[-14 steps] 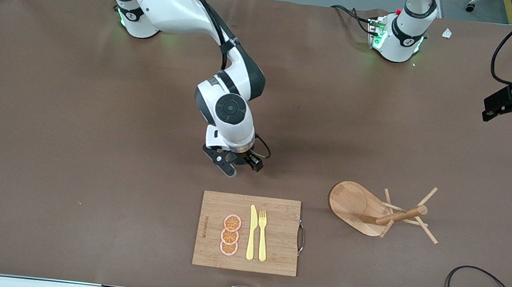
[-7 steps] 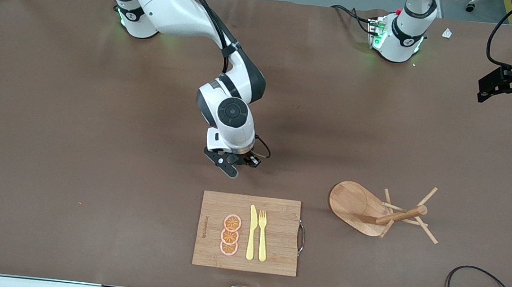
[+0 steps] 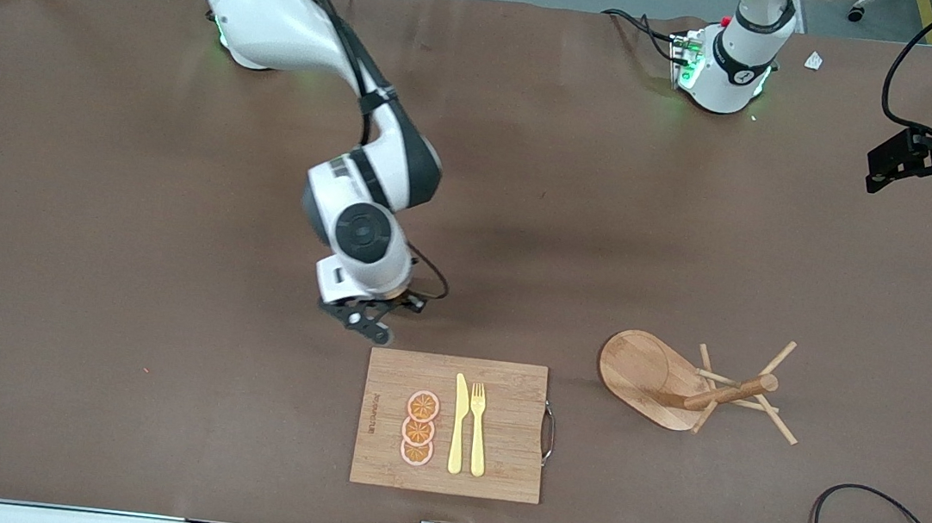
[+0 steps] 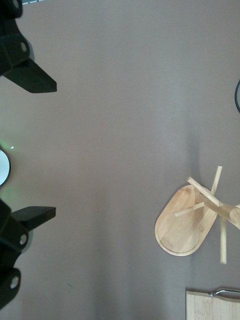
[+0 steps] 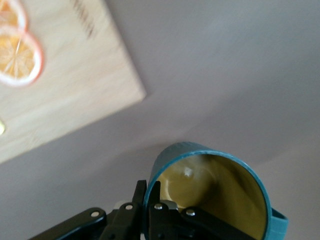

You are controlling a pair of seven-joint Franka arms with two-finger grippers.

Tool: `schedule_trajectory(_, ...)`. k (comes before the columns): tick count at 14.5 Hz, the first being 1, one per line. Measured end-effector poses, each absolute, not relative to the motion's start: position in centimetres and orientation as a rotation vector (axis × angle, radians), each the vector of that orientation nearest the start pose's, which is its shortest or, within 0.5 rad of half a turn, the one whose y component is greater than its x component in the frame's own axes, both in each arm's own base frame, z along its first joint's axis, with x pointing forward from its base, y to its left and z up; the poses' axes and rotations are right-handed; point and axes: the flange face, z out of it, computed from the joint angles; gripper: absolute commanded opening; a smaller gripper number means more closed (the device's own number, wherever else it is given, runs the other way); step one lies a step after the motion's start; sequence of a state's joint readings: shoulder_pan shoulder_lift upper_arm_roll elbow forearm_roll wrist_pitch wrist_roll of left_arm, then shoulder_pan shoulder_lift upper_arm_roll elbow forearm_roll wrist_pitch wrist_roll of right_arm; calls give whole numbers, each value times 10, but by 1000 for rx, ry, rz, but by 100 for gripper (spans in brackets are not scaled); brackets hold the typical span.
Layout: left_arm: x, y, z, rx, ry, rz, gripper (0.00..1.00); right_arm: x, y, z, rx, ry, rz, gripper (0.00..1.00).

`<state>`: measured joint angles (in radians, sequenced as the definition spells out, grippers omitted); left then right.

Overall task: Transfer cup from left to right arm and place
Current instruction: 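Carry the teal mug with the right gripper away from the cutting board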

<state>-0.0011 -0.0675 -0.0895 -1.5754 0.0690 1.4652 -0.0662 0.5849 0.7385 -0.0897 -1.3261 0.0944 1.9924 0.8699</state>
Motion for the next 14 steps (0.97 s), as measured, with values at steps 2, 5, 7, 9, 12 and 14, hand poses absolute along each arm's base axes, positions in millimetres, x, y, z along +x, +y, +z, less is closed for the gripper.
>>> schedule_trajectory(2,521,-41,649,-3063,27,56,100,660,303,313,-3117,526,135,1)
schedule_trajectory(5,522,-41,650,-3064,28,47,100,686,208,332,-3124,348,150,2)
schedule_trajectory(7,522,-41,650,-3064,28,47,100,691,152,332,-3121,238,131,2)
schedule_trajectory(9,522,-42,650,-3064,30,46,100,689,101,323,-3115,134,59,2)
schedule_trajectory(12,521,-48,650,-3063,48,45,100,678,30,296,-3117,-9,-17,2)
schedule_trajectory(14,521,-53,650,-3062,60,44,100,674,-2,284,-3120,-63,-56,2)
